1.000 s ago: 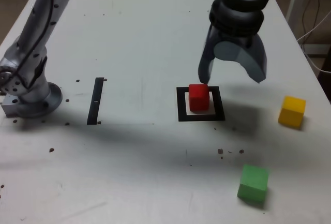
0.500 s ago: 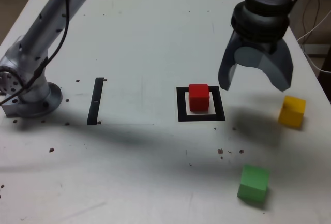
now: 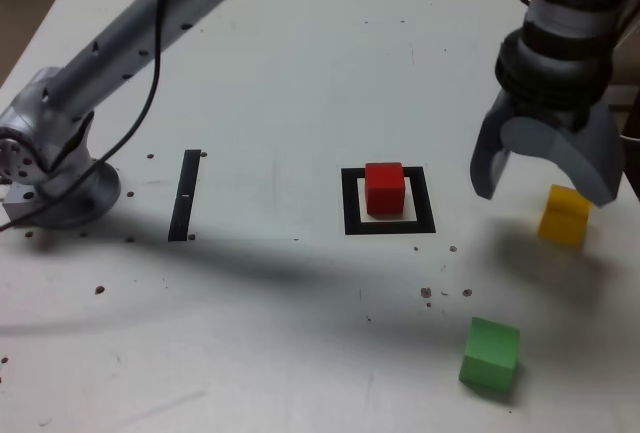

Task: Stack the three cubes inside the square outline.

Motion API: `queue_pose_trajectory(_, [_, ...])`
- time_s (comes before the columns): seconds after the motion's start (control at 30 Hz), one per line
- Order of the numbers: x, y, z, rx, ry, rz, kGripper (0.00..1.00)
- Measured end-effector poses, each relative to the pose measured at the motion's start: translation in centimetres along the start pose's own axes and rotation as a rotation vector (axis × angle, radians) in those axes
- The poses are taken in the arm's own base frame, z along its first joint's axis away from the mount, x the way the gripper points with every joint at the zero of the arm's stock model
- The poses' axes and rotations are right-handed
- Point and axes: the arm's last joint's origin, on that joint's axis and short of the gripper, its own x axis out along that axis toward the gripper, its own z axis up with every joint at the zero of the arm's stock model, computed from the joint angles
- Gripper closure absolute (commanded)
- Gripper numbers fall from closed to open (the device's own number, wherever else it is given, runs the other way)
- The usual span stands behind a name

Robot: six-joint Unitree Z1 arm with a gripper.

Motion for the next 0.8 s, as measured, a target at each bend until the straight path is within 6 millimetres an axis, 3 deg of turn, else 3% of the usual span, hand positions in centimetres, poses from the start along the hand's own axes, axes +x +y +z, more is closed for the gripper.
queue_pose_trajectory(0.43, [1.8, 0.1, 2.5, 0.041, -0.027, 0.028, 0.00])
queue_pose_trajectory(0.8, [4.0, 1.0, 3.0, 0.039, 0.003, 0.024, 0.01])
